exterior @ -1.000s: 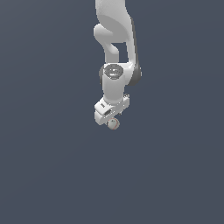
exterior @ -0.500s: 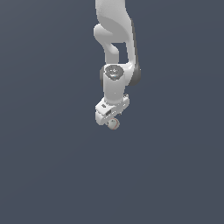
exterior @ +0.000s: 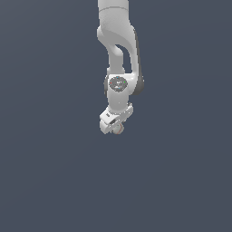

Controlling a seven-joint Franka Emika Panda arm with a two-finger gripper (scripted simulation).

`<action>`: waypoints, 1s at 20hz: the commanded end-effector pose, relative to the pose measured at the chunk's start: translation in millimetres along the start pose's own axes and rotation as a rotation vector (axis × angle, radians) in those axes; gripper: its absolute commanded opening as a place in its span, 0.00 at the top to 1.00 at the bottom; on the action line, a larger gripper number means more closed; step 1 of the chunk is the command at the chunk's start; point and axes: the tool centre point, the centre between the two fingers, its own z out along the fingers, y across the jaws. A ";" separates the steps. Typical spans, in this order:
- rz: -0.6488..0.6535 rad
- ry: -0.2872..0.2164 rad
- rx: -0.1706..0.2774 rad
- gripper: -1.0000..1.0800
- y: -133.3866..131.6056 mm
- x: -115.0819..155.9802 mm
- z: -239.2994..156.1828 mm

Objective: Pick up the object and move it to a goal position.

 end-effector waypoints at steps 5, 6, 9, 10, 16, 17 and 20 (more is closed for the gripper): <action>0.000 0.001 -0.001 1.00 0.8 0.5 9.3; 0.000 0.001 -0.001 1.00 0.8 0.5 9.3; 0.000 0.001 -0.001 1.00 0.8 0.5 9.3; 0.000 0.001 -0.001 1.00 0.8 0.5 9.3; 0.000 0.001 -0.002 1.00 1.4 0.5 8.0; 0.000 0.001 -0.002 1.00 1.5 0.9 7.2; 0.000 0.001 -0.002 1.00 1.8 3.7 2.0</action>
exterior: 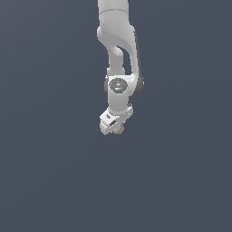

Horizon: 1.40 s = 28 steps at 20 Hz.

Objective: Pick up the object and move it to a goal position.

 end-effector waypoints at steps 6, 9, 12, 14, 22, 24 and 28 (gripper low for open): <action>0.000 0.002 -0.002 1.00 2.1 14.7 -27.3; -0.001 0.002 -0.001 1.00 3.1 24.6 -45.4; -0.001 0.002 -0.001 1.00 4.5 36.8 -67.8; -0.001 0.002 -0.001 1.00 5.6 45.8 -84.5; -0.001 0.003 0.000 1.00 11.1 85.8 -157.1; -0.001 0.003 0.000 1.00 12.6 95.6 -174.6; -0.001 0.003 0.000 1.00 15.4 113.4 -205.9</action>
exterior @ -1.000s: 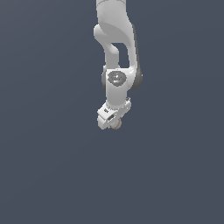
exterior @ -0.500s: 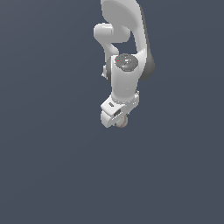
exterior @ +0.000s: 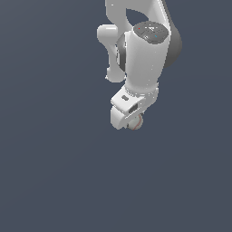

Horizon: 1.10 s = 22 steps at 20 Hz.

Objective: Pick up the object and move it to a goal position.

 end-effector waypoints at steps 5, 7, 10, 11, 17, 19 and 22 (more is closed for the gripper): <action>0.000 0.001 -0.001 1.00 4.5 26.1 -46.4; 0.001 0.000 0.000 1.00 6.1 33.1 -58.0; 0.001 0.000 0.000 1.00 8.0 42.9 -74.4; 0.001 0.000 0.000 1.00 8.6 46.0 -79.6; 0.001 0.000 0.000 1.00 11.9 61.4 -104.5; 0.001 0.000 -0.001 1.00 12.8 65.1 -110.1; 0.001 0.000 -0.001 1.00 13.8 69.3 -116.7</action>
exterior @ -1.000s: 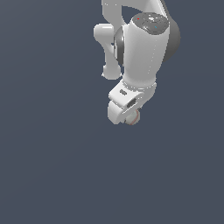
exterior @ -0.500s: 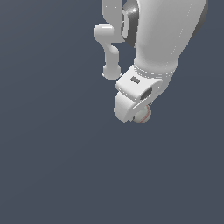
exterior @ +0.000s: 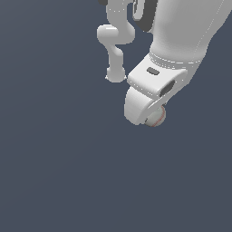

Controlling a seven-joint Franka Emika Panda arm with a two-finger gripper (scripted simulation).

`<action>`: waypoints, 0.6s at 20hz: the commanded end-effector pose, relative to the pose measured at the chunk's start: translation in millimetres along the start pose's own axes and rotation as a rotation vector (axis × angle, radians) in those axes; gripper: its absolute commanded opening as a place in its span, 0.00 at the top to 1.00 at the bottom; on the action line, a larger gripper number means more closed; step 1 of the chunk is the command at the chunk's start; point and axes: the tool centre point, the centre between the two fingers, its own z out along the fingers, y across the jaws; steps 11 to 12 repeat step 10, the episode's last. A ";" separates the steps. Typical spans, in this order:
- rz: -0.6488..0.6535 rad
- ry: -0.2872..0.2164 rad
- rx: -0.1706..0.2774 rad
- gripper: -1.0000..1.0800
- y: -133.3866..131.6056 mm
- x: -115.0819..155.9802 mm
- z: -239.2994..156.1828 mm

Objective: Pick up the object and move it to a goal position.

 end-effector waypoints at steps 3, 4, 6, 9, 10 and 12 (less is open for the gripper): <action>0.000 0.002 -0.001 1.00 1.5 5.3 -9.4; 0.000 0.002 -0.001 1.00 1.7 6.0 -10.6; 0.000 0.002 -0.001 1.00 2.0 7.1 -12.2; 0.000 0.002 -0.001 1.00 2.3 8.0 -13.4; 0.000 0.002 -0.001 1.00 2.3 8.0 -13.5; 0.000 0.002 -0.001 1.00 2.3 8.0 -13.5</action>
